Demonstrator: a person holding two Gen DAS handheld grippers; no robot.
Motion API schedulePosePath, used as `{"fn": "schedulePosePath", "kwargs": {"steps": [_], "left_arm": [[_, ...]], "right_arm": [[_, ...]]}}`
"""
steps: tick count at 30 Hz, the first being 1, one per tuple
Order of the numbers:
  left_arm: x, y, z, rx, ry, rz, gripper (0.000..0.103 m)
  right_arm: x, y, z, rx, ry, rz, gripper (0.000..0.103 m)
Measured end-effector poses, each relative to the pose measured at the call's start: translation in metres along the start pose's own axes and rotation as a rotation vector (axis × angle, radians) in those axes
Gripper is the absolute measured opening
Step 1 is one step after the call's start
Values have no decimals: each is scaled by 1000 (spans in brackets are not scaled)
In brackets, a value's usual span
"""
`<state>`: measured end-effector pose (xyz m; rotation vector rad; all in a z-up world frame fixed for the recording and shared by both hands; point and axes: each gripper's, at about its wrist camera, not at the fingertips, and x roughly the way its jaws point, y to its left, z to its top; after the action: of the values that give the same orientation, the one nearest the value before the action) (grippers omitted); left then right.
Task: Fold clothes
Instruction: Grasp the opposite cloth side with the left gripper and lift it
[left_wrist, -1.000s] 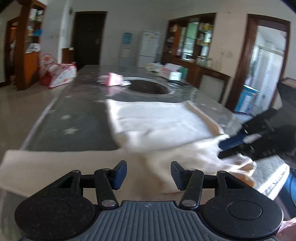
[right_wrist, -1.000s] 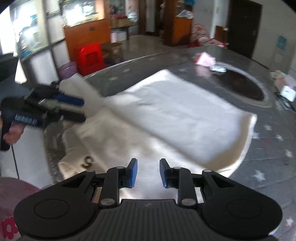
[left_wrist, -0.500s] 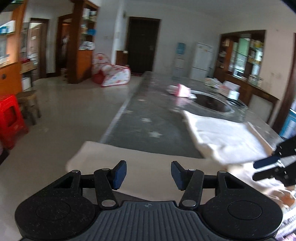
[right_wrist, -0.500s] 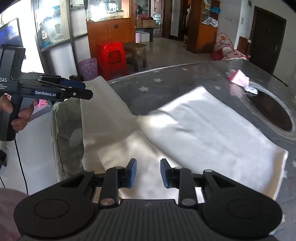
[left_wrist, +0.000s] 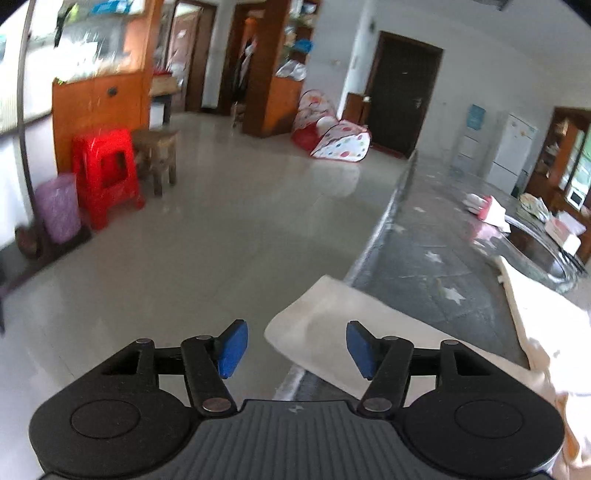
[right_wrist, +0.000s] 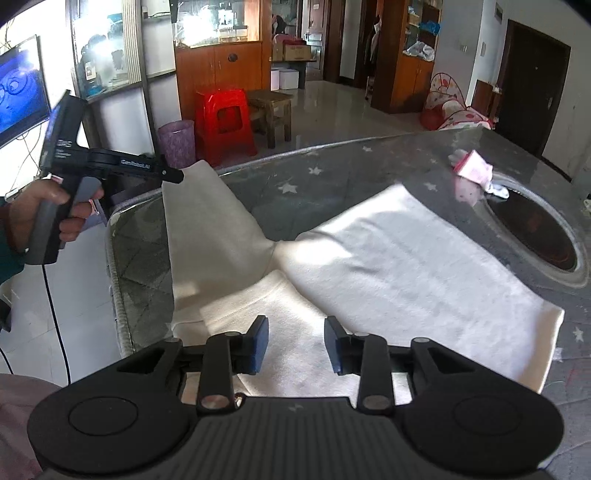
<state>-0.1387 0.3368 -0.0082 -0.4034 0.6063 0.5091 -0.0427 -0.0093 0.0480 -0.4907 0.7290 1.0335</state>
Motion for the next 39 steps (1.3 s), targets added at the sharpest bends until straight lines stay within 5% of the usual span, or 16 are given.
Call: {"fn": "schedulePosePath", "kwargs": {"steps": [9,15,20,27,39], "left_arm": [[7,29,-4,-194,46,-120,49],[-3,41,-4,-282,26,-156,15],[-25,21,7,-223,-27,-209,10],[-65,-48,26,-61,-81,-414,10],[-103,-196,4,198,14,-788,9]], "right_arm": [[-16,0,-5,8,-22,-24,35],[-25,-3,-9,20,-39,-44,36],[-37,-10,-13,45,-68,-66,36],[-53,-24,-21,92,-96,-116,36],[-96,-64,-54,245,-160,-243,36]]}}
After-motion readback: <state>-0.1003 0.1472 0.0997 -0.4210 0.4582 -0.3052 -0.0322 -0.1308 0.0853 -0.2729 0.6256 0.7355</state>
